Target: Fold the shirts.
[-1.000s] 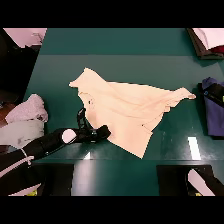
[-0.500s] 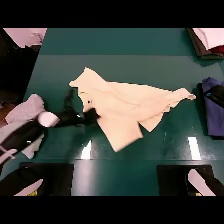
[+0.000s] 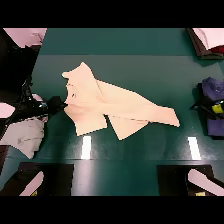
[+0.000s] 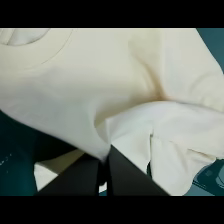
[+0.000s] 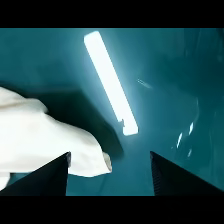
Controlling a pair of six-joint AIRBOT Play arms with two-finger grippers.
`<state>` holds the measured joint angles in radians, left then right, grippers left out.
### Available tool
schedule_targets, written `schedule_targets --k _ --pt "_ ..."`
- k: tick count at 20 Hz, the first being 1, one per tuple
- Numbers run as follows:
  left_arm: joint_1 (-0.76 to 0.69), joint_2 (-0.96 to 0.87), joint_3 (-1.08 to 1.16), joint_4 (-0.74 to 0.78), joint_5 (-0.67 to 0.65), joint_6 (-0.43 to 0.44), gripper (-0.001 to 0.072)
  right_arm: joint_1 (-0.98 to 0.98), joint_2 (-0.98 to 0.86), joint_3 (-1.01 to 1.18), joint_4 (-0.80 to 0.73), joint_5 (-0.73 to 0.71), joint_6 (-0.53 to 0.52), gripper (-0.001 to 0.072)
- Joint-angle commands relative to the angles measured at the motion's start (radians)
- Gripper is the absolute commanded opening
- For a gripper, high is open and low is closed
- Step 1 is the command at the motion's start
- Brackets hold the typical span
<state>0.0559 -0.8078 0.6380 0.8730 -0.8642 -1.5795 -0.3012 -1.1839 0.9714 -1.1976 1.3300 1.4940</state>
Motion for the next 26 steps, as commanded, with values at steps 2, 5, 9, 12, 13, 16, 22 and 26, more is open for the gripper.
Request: schedule_targets --k 2,5,9,12,13,16,22,26 --pt "0.032 0.006 0.004 0.009 -0.031 0.043 0.0023 0.047 -0.089 -0.092 0.002 0.076 -0.049 0.0572" --pt "0.032 0.006 0.004 0.008 -0.031 0.043 0.0023 0.071 -0.069 -0.206 0.019 0.005 -0.068 0.0572" --pt "0.032 0.006 0.004 0.007 -0.035 0.043 0.0023 0.071 -0.049 -0.294 0.188 -0.091 -0.108 0.0563" --pt "0.032 0.006 0.004 0.006 -0.037 0.043 0.0023 0.070 -0.049 -0.307 0.220 -0.122 -0.108 0.0446" --pt "0.032 0.006 0.004 0.006 -0.038 0.043 0.0023 0.070 -0.049 -0.301 0.220 -0.130 -0.108 0.0416" --pt "0.032 0.006 0.004 0.007 -0.045 0.043 0.0023 0.070 -0.049 -0.266 0.219 -0.133 -0.108 0.0233" --pt "0.032 0.006 0.085 0.010 -0.051 0.043 0.0022 0.070 -0.041 -0.124 0.232 -0.050 -0.108 0.0018" --pt "0.032 0.006 0.445 0.011 -0.044 0.089 0.0022 0.070 0.095 0.152 0.291 -0.108 -0.107 0.0017"
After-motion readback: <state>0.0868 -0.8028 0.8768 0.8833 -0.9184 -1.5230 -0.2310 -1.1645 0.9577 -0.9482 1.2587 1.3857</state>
